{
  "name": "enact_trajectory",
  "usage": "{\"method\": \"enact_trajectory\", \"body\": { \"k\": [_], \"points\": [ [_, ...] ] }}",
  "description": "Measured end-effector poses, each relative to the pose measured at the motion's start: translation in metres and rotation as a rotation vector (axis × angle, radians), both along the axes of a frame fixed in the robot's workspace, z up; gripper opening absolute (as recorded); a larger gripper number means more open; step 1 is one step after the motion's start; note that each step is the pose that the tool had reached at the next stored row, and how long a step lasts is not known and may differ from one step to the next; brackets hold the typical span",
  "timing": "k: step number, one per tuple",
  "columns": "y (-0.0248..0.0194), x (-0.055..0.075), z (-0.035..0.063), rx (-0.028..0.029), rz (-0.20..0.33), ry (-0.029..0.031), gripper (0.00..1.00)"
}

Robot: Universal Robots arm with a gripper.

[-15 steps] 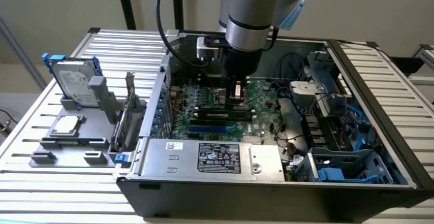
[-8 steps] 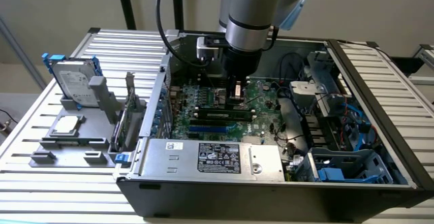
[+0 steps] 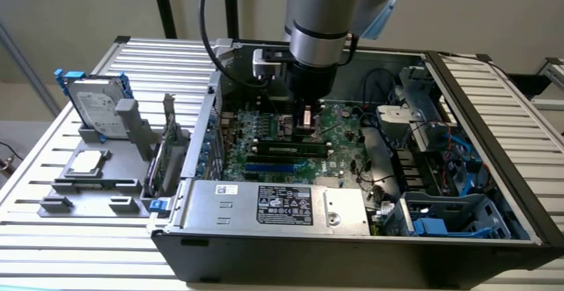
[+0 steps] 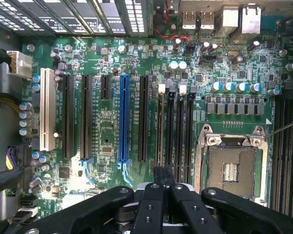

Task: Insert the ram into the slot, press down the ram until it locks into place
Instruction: 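Press down the ram until it locks into place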

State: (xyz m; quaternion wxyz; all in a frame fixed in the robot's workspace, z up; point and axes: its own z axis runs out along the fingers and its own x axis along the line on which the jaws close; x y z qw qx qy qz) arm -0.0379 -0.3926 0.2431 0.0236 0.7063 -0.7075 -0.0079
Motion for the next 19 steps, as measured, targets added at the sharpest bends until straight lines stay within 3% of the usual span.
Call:
{"method": "enact_trajectory", "body": {
  "k": [3,7,19],
  "points": [
    [0.0005,-0.001,-0.0011,0.0,0.0,-0.0068,0.1],
    [0.001,-0.003,-0.0033,0.0,0.0,-0.0113,0.1],
    [0.002,-0.004,-0.0114,0.0,0.0,-0.0148,0.1]
  ]
}}
